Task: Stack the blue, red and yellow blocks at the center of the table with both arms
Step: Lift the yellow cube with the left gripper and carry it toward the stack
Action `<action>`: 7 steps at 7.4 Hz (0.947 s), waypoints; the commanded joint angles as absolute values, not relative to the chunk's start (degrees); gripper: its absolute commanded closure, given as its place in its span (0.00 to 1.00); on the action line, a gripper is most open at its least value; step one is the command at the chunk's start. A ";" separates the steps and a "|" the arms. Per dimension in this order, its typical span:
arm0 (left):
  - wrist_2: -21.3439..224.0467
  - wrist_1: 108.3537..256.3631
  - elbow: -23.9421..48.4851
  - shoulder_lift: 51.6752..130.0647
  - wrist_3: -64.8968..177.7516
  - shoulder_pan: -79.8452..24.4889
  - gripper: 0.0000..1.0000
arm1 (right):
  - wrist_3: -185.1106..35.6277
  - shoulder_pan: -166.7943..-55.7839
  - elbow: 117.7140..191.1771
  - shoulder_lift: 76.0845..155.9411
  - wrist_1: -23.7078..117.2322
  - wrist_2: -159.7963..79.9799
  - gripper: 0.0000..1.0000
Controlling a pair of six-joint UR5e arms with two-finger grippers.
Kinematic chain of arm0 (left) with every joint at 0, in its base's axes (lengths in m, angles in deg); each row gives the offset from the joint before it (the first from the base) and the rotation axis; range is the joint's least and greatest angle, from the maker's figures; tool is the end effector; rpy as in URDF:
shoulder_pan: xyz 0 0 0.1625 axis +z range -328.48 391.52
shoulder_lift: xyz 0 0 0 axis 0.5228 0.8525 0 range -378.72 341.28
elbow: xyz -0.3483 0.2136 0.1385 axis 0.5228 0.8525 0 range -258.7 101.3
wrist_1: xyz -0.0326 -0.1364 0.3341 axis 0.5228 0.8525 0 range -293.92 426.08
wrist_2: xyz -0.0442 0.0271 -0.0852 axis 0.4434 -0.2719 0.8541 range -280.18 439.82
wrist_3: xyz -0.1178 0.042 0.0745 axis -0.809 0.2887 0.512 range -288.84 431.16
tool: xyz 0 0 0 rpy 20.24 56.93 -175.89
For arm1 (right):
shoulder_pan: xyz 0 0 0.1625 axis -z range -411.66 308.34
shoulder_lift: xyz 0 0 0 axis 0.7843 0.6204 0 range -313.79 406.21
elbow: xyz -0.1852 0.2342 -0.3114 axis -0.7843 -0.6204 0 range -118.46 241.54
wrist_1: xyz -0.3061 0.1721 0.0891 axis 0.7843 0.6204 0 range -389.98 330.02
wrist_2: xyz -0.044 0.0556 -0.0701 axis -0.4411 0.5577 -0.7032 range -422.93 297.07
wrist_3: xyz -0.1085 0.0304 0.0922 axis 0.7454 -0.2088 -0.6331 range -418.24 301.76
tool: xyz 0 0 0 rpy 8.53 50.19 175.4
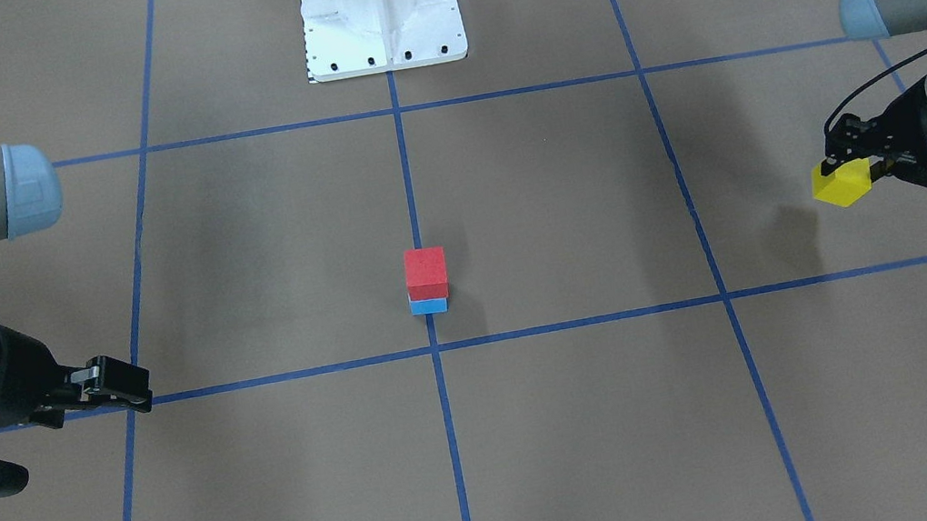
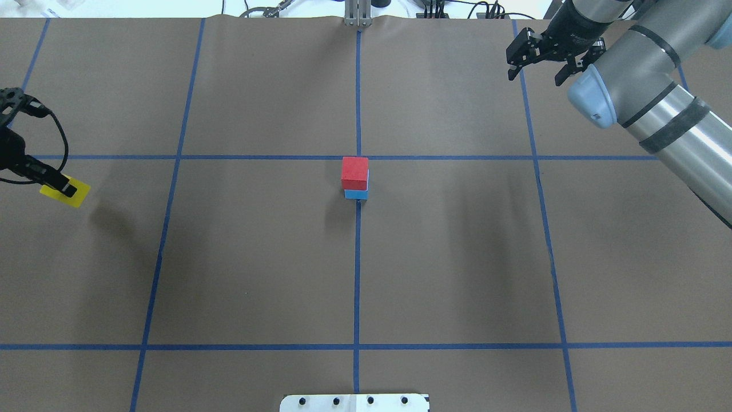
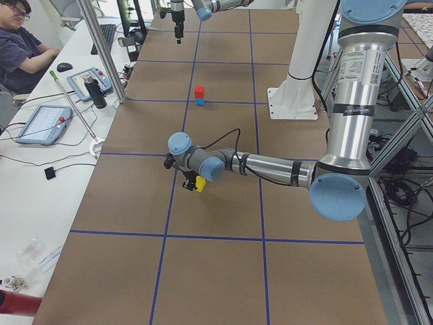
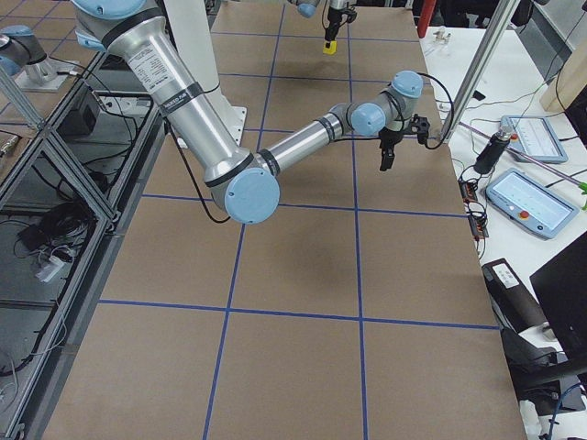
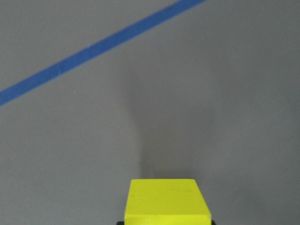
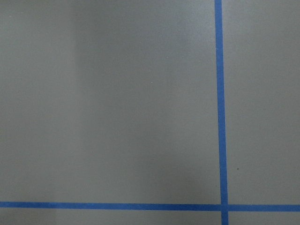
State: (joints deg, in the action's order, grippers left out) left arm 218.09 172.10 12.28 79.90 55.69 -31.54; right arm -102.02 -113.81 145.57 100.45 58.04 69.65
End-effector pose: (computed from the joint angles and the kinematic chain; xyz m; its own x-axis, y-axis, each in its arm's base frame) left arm 0.2176 -0.4825 0.5771 0.5399 0.3535 -0.7639 -0.2745 0.9319 0.2372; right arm -0.2895 -0.6225 0.3840 0.6247 0.0444 0.7796 -0.0486 0.9987 -0.0179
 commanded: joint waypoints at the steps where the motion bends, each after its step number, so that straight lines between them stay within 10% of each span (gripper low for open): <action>1: 217.98 154.26 16.81 91.25 51.03 -31.41 1.00 | -102.01 -114.15 145.56 100.52 58.08 69.78 0.01; 7: 209.37 136.48 13.62 120.18 27.27 -17.56 1.00 | -102.01 -114.24 145.65 100.61 57.99 69.26 0.01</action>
